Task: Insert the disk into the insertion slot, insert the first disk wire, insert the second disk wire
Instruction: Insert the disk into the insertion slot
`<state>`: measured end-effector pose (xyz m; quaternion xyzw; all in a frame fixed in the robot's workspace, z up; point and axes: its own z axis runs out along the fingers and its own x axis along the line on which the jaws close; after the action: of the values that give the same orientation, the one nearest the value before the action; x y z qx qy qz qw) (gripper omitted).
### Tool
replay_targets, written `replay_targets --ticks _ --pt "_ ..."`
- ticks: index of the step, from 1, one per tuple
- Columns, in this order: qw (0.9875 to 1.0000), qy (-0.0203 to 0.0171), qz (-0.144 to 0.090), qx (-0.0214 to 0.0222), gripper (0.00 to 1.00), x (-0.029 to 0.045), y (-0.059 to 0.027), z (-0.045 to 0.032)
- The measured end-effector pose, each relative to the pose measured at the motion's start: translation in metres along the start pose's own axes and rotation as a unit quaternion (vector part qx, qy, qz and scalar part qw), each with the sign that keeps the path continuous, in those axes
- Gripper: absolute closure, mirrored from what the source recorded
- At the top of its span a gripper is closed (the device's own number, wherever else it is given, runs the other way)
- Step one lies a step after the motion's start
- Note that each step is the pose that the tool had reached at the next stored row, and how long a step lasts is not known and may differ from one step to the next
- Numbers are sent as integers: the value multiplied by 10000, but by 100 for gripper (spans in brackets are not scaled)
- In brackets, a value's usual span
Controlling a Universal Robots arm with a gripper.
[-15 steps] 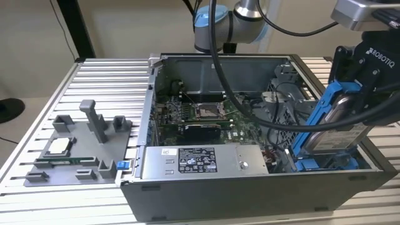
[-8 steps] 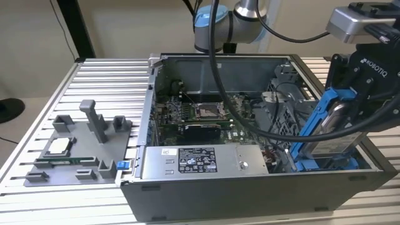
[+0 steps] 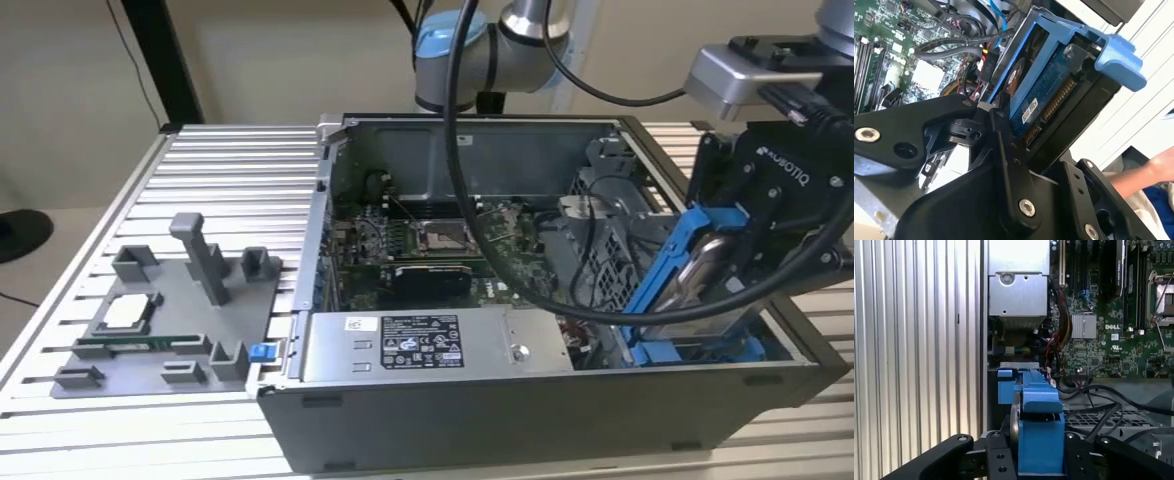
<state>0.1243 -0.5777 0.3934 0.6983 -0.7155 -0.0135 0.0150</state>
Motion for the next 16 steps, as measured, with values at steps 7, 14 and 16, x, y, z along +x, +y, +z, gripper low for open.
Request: replay_targets --ticks 7,14,16 --pt "10000 1 0 0 0 0 -4 52" --pt "10000 -10 -1 -4 0 -5 2 -97" --pt "10000 -47 -3 7 0 -24 1 -86"
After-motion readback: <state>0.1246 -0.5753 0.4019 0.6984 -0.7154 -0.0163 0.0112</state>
